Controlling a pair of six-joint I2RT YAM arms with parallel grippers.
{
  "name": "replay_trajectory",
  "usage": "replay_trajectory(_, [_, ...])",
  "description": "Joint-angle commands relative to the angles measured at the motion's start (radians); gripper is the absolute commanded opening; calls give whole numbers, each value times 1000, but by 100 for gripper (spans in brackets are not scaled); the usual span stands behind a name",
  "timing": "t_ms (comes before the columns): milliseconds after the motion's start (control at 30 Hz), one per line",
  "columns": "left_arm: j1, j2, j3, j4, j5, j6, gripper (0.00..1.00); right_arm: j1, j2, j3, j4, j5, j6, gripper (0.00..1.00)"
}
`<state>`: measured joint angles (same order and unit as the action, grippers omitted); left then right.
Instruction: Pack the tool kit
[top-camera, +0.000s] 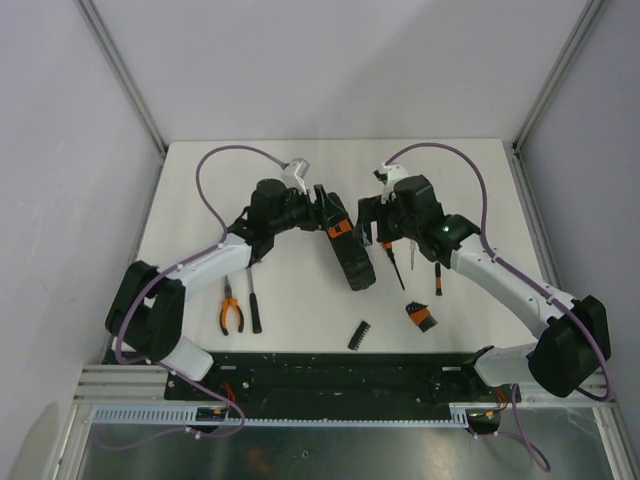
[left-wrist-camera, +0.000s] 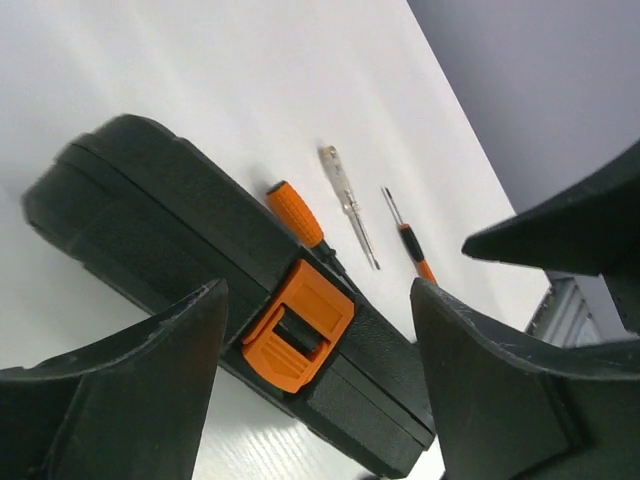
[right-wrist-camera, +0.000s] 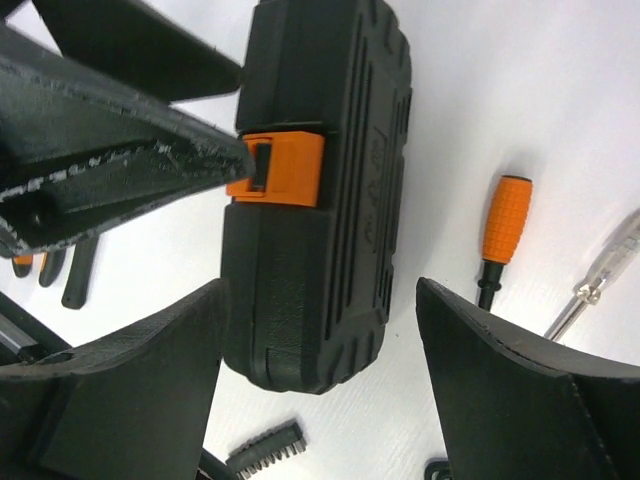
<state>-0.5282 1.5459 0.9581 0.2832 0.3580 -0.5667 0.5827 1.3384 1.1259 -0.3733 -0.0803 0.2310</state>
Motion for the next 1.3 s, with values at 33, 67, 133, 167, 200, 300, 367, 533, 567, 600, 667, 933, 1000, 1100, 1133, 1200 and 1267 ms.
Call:
replay_trajectory(33, [19,-113,74,-80,-167,105,84,81,-19,12,39,152,-59,80])
replay_trajectory(67, [25,-122,76,-105,-202,109,88,98,-21,12,51,197,-58,80])
replay_trajectory(133, [41,-130,74,-154,-248,110,97,139,-20,16,76,293,-62,79])
replay_trajectory(167, [49,-129,72,-176,-258,107,98,160,-16,27,84,341,-72,78])
replay_trajectory(200, [58,-124,71,-196,-260,101,99,181,-5,46,84,382,-87,77])
replay_trajectory(300, [98,-91,66,-215,-182,59,99,239,80,140,28,492,-139,72])
replay_trajectory(367, [122,-60,71,-217,-110,31,99,277,143,204,-29,567,-171,68])
replay_trajectory(533, [150,11,115,-217,13,2,98,337,262,327,-144,664,-191,63])
replay_trajectory(567, [155,25,126,-217,28,-10,98,348,284,347,-160,681,-194,62])
replay_trajectory(600, [160,44,139,-216,50,-21,96,360,303,364,-174,703,-196,60])
replay_trajectory(667, [174,88,165,-213,110,-51,92,380,337,392,-197,738,-201,57])
replay_trajectory(933, [201,185,197,-178,217,-92,89,423,426,418,-194,833,-211,54])
replay_trajectory(1000, [209,198,191,-178,217,-92,89,425,445,408,-163,847,-212,54])
replay_trajectory(1100, [216,223,184,-177,219,-95,89,427,471,403,-123,860,-217,55])
replay_trajectory(1133, [216,231,183,-177,221,-95,88,427,475,401,-112,863,-215,56])
replay_trajectory(1200, [215,243,182,-177,224,-93,87,426,481,397,-98,866,-211,58])
replay_trajectory(1267, [216,251,180,-177,225,-90,87,425,481,391,-88,852,-202,59])
